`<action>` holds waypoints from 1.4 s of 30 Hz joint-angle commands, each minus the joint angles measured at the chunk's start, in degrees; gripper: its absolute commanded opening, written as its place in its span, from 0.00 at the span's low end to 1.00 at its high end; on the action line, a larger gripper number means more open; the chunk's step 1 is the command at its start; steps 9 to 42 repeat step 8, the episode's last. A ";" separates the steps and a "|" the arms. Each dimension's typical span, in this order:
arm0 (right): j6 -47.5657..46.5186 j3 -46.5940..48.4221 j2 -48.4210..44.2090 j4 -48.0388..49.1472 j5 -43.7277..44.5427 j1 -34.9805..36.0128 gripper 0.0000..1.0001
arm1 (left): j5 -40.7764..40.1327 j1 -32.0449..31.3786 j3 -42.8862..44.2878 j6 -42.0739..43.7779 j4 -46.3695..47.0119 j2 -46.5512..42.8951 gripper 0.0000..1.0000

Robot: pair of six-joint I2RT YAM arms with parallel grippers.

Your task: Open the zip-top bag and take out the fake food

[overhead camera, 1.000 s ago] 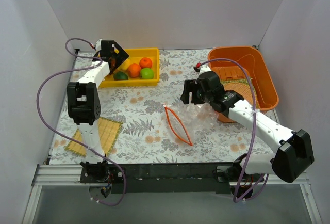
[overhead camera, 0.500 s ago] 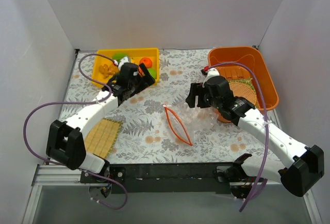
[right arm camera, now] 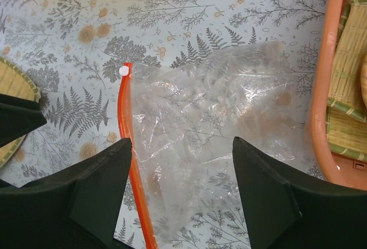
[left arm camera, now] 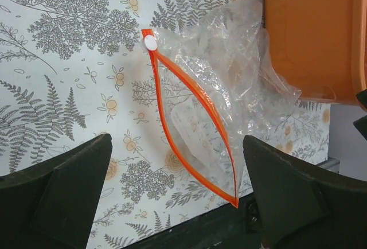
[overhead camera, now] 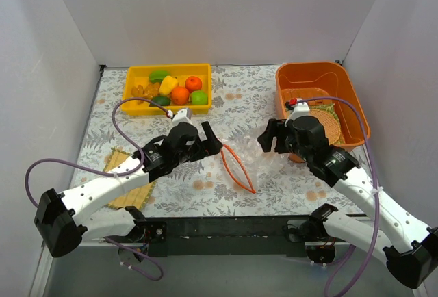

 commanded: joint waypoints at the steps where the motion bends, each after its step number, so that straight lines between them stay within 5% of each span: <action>1: 1.13 -1.71 -2.71 0.27 2.37 -0.12 0.79 | -1.60 -0.88 -2.45 0.06 -1.02 -3.88 0.98; 42: 2.01 -2.59 -3.68 -0.09 3.69 -0.12 0.79 | -3.87 -0.97 -2.80 1.90 1.00 -6.08 0.98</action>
